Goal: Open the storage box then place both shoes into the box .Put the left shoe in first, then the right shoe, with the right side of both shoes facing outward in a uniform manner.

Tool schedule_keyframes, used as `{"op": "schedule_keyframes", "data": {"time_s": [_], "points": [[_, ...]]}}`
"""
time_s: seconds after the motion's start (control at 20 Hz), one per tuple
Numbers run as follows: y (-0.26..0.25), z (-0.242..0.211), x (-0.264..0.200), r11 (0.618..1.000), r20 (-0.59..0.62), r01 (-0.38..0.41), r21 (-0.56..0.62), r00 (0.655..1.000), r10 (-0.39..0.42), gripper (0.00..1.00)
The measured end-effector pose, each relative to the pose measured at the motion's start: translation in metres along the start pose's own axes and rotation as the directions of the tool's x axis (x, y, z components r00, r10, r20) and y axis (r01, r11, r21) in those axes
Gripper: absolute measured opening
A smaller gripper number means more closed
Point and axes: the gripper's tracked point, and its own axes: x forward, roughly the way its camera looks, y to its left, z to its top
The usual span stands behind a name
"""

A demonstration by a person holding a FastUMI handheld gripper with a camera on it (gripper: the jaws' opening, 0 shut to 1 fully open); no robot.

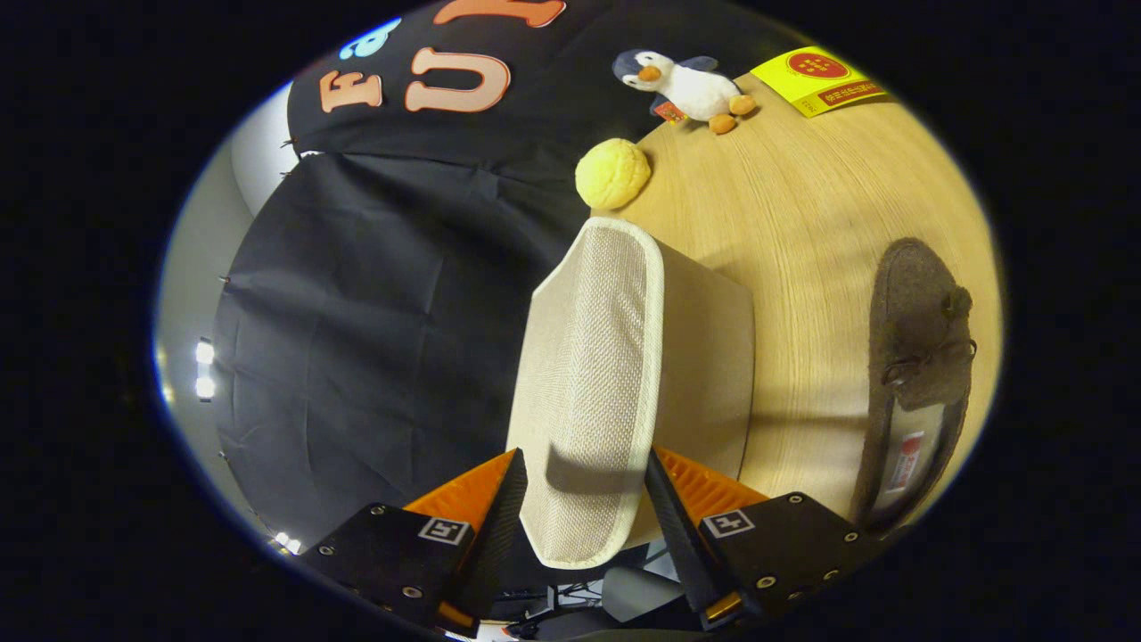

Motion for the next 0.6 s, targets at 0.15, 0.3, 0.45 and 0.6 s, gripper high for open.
{"op": "schedule_keyframes", "data": {"time_s": [0.15,0.3,0.45,0.6], "points": [[0.043,0.002,-0.016,0.998,0.020,-0.060,-0.033,0.998,0.060,0.73],[0.091,0.008,-0.017,0.989,0.031,-0.112,-0.092,0.993,0.116,0.68],[0.125,0.005,-0.008,0.981,0.011,-0.104,-0.166,0.994,0.108,0.55],[0.156,0.003,0.013,0.960,-0.019,-0.103,-0.262,0.995,0.102,0.45]]}}
